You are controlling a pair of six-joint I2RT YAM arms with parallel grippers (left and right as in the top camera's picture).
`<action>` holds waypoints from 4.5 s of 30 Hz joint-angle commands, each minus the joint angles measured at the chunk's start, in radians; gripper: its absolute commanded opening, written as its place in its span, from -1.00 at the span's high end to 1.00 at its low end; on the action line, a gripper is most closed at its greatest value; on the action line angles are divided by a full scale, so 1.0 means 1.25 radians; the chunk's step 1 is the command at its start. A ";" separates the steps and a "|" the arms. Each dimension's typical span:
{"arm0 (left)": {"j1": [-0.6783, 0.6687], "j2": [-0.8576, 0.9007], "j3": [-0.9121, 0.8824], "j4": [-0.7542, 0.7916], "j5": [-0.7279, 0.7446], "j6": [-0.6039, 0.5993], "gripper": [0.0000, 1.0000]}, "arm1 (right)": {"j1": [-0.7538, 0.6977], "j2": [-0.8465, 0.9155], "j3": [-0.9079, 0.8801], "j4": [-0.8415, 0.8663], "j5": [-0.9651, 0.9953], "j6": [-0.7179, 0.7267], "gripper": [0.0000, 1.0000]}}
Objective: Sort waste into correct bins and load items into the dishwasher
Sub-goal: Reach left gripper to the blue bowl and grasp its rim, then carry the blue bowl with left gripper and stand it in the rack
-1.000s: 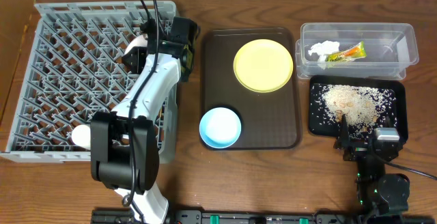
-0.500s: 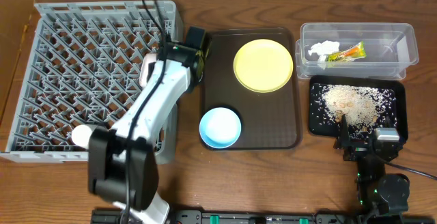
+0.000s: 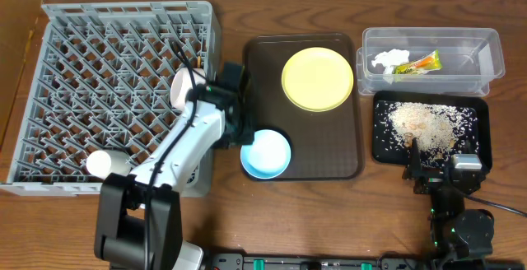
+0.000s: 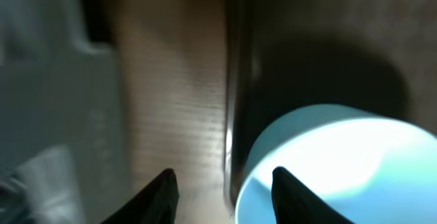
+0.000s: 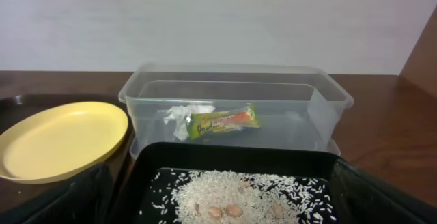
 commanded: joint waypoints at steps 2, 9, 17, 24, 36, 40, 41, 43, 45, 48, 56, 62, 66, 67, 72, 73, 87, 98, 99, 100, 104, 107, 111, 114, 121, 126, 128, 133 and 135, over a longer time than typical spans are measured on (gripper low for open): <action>-0.002 0.007 -0.109 0.113 0.111 0.002 0.15 | -0.019 -0.003 -0.001 -0.002 -0.001 0.009 -0.99; -0.053 0.007 -0.156 0.219 0.283 0.005 0.24 | -0.019 -0.003 -0.001 -0.002 -0.001 0.008 -0.99; -0.167 0.016 -0.156 0.292 0.137 -0.028 0.40 | -0.019 -0.003 -0.001 -0.002 -0.001 0.008 -0.98; -0.169 0.018 -0.156 0.288 0.157 -0.031 0.43 | -0.019 -0.003 -0.001 -0.002 -0.001 0.009 -0.99; -0.119 -0.044 -0.049 0.132 0.106 0.026 0.85 | -0.019 -0.003 -0.001 -0.002 -0.001 0.008 -0.99; -0.053 -0.172 0.081 -0.099 -0.289 0.026 0.85 | -0.019 -0.003 -0.001 -0.002 -0.001 0.008 -0.98; -0.044 -0.214 0.088 -0.136 -0.418 0.023 0.85 | -0.019 -0.003 -0.001 -0.002 -0.001 0.008 -0.99; -0.043 -0.288 0.088 -0.236 -0.615 -0.032 0.85 | -0.019 -0.003 -0.001 -0.002 -0.001 0.008 -0.99; -0.042 -0.302 0.088 -0.279 -0.717 -0.085 0.85 | -0.019 -0.003 -0.001 -0.002 -0.001 0.008 -0.98; -0.042 -0.306 0.088 -0.326 -0.868 -0.196 0.85 | -0.019 -0.003 -0.001 -0.002 -0.001 0.008 -0.98; 0.010 -0.247 0.081 -0.330 -1.048 -0.231 0.85 | -0.019 -0.003 -0.001 -0.002 -0.001 0.008 -0.99; 0.045 -0.157 0.077 -0.333 -1.018 -0.232 0.85 | -0.019 -0.003 -0.001 -0.002 -0.001 0.008 -0.98; 0.053 -0.061 0.075 -0.333 -0.970 -0.232 0.85 | -0.019 -0.003 -0.001 -0.002 -0.001 0.008 -0.99; 0.053 -0.044 0.073 -0.335 -0.964 -0.232 0.85 | -0.019 -0.003 -0.001 -0.002 -0.001 0.008 -0.99; 0.051 0.023 0.068 -0.342 -0.937 -0.232 0.85 | -0.019 -0.003 -0.001 -0.002 -0.001 0.008 -0.99; 0.050 0.026 0.068 -0.342 -0.931 -0.232 0.85 | -0.019 -0.003 -0.001 -0.002 -0.001 0.008 -0.98; 0.050 0.025 0.067 -0.389 -1.039 -0.231 0.85 | -0.019 -0.003 -0.001 -0.002 -0.001 0.008 -0.98; 0.046 0.025 0.067 -0.386 -1.056 -0.225 0.85 | -0.019 -0.003 -0.001 -0.002 -0.001 0.008 -0.99; 0.042 0.025 0.067 -0.385 -1.033 -0.225 0.85 | -0.019 -0.003 -0.001 -0.002 -0.001 0.009 -0.99; 0.039 0.025 0.067 -0.386 -1.024 -0.225 0.85 | -0.019 -0.003 -0.001 -0.002 -0.001 0.008 -0.99; 0.032 0.025 0.064 -0.386 -1.012 -0.226 0.85 | -0.019 -0.003 -0.001 -0.002 -0.001 0.008 -0.99; 0.031 0.025 0.053 -0.382 -0.996 -0.228 0.85 | -0.019 -0.003 -0.001 -0.002 -0.001 0.008 -0.99; 0.031 0.025 0.020 -0.370 -0.988 -0.240 0.85 | -0.019 -0.003 -0.001 -0.002 -0.001 0.008 -0.99; 0.031 0.025 0.020 -0.372 -1.029 -0.227 0.85 | -0.019 -0.003 -0.001 -0.002 -0.001 0.008 -0.98; 0.031 0.025 0.020 -0.368 -1.071 -0.212 0.85 | -0.019 -0.003 -0.001 -0.002 -0.001 0.009 -0.98; 0.031 0.025 0.020 -0.356 -1.065 -0.212 0.85 | -0.019 -0.003 -0.001 -0.002 -0.001 0.008 -0.99; 0.031 0.025 0.020 -0.354 -1.080 -0.204 0.85 | -0.019 -0.003 -0.001 -0.002 -0.001 0.008 -0.98; 0.031 0.025 0.020 -0.349 -1.112 -0.190 0.85 | -0.019 -0.003 -0.001 -0.002 -0.001 0.008 -0.98; 0.031 0.025 0.020 -0.343 -1.125 -0.172 0.85 | -0.019 -0.003 -0.001 -0.002 -0.001 0.008 -0.98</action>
